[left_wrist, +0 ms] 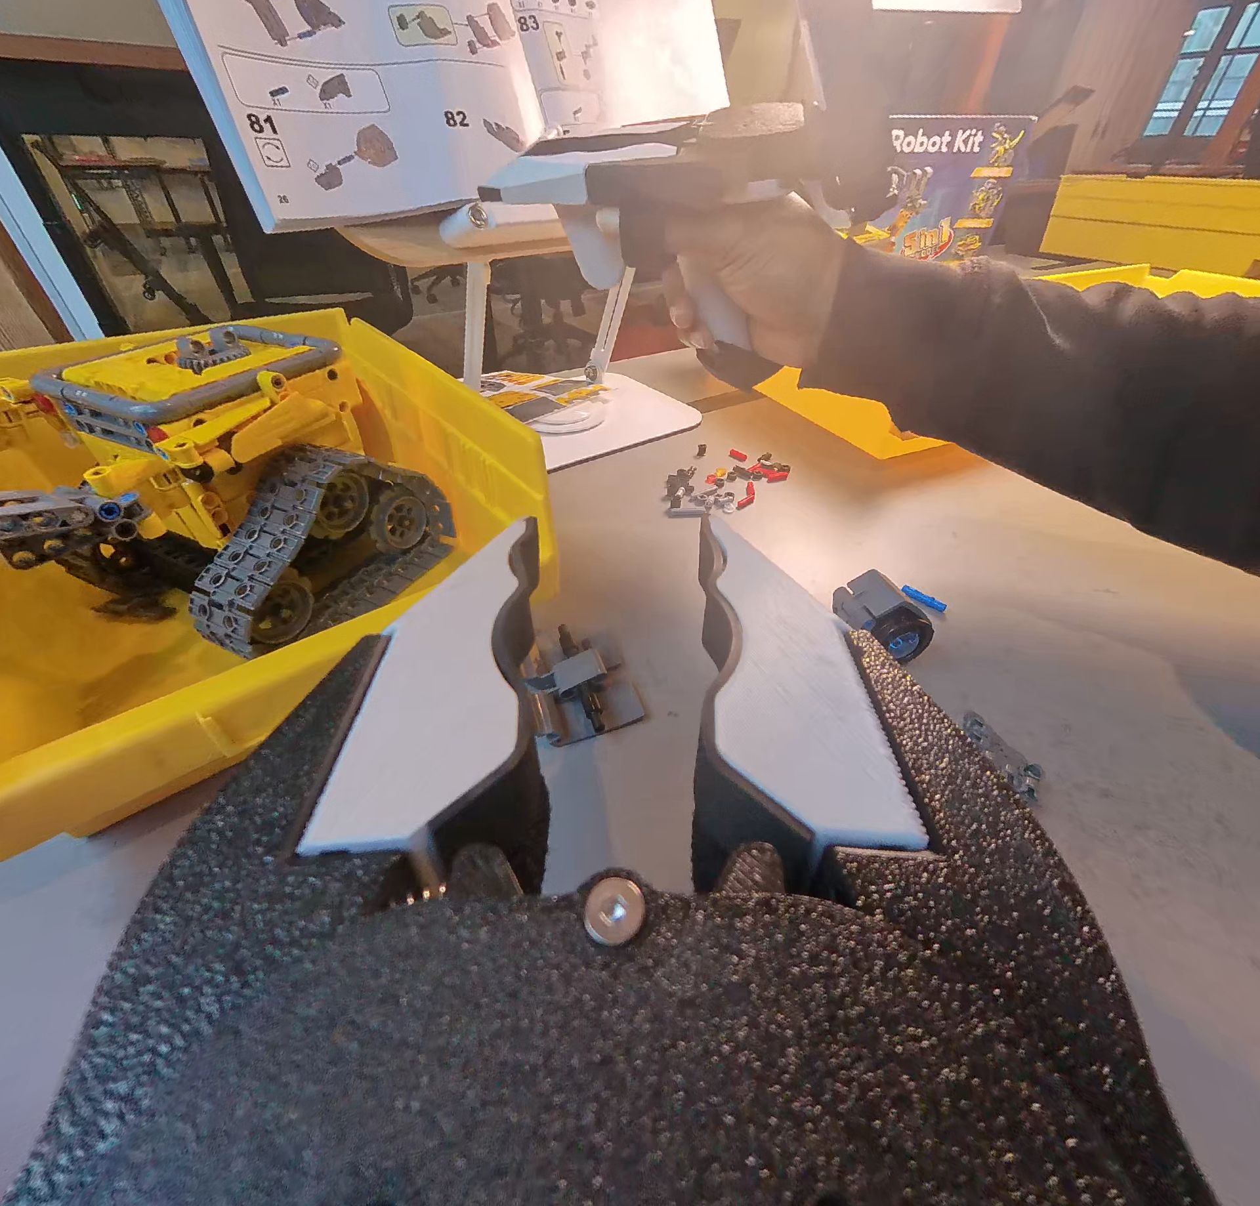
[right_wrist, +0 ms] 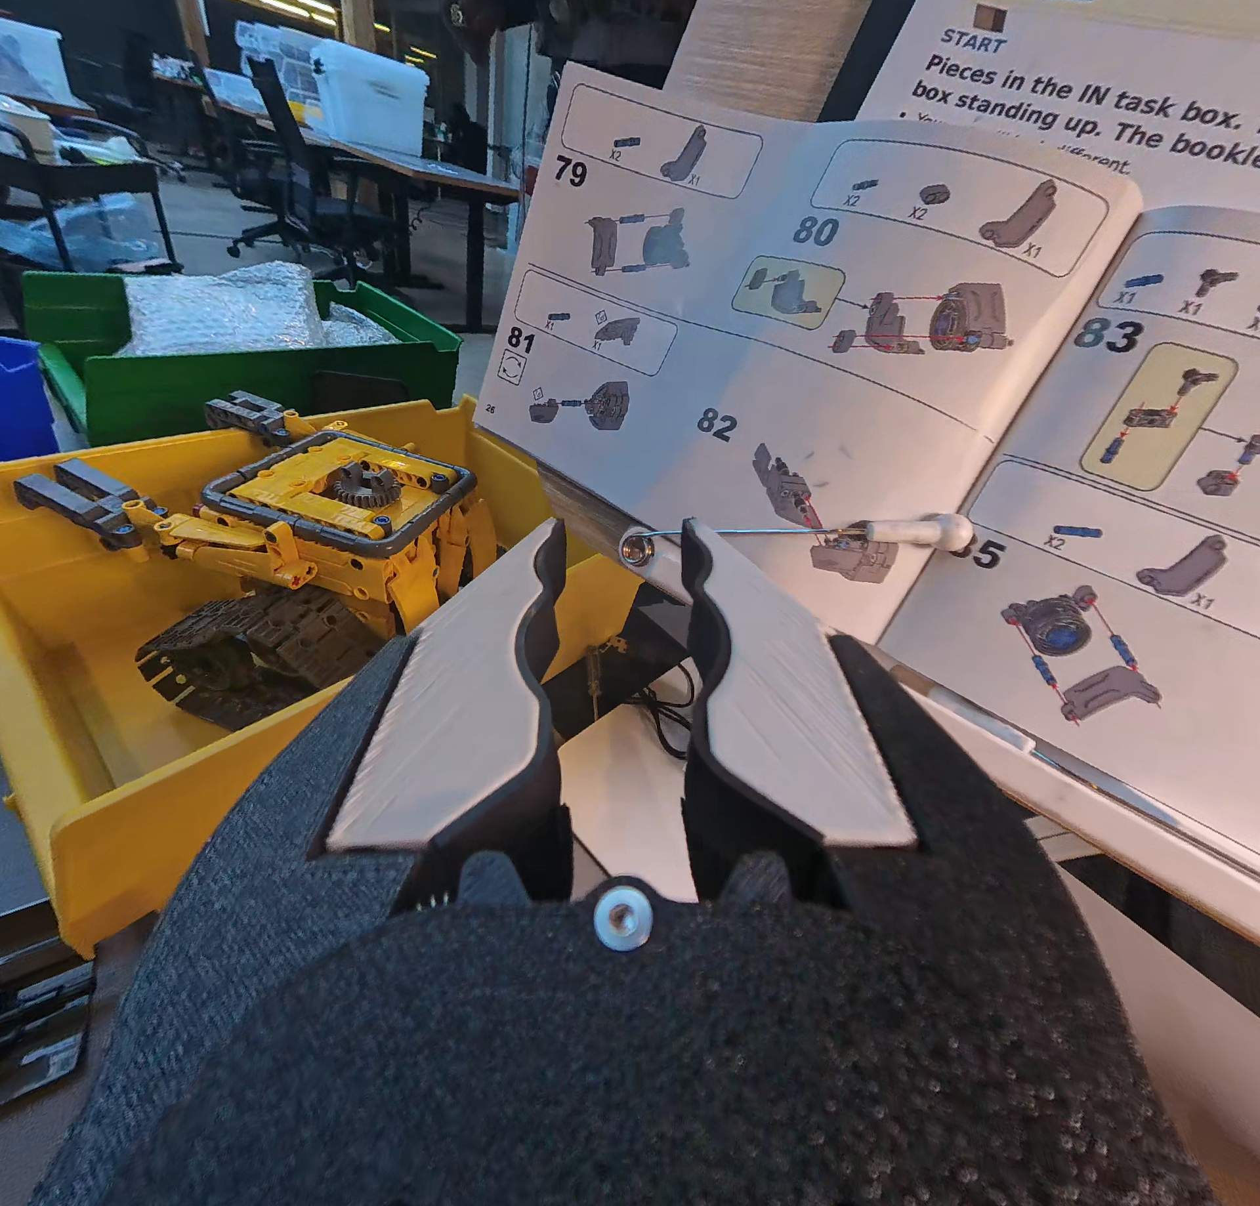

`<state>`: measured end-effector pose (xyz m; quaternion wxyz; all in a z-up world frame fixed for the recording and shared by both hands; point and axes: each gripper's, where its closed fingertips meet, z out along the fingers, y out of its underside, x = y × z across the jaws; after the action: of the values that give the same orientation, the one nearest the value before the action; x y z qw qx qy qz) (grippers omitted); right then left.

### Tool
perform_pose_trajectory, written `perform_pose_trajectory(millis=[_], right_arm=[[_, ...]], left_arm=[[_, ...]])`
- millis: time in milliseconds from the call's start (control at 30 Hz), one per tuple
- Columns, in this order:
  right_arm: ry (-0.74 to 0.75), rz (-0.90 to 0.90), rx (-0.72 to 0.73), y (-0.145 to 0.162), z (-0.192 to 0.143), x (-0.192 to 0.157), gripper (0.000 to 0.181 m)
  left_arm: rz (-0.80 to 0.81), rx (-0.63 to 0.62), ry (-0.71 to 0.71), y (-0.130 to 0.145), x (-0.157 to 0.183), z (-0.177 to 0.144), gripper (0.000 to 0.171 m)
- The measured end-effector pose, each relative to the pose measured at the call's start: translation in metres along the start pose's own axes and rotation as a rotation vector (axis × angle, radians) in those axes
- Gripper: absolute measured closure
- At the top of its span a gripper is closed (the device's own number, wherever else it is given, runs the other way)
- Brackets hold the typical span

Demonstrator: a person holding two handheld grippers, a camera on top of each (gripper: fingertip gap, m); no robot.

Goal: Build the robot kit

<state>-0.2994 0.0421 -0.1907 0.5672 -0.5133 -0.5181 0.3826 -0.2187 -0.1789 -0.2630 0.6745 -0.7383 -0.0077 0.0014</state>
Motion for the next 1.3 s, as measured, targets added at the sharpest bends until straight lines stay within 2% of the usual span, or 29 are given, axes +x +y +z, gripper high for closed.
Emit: perform_pose_trajectory(millis=[433,767,1300], right_arm=[[-0.001,-0.014,0.037,-0.010,0.009,0.000,0.153],[0.006,-0.050,0.049,-0.016,0.031,-0.012,0.173],[0.037,-0.042,-0.005,-0.015,0.049,-0.012,0.178]], left_arm=[[-0.007,-0.004,-0.003,0.002,-0.002,0.001,0.126],[-0.020,-0.014,-0.005,0.006,-0.005,0.002,0.125],[-0.021,-0.015,0.001,0.006,-0.004,0.003,0.125]])
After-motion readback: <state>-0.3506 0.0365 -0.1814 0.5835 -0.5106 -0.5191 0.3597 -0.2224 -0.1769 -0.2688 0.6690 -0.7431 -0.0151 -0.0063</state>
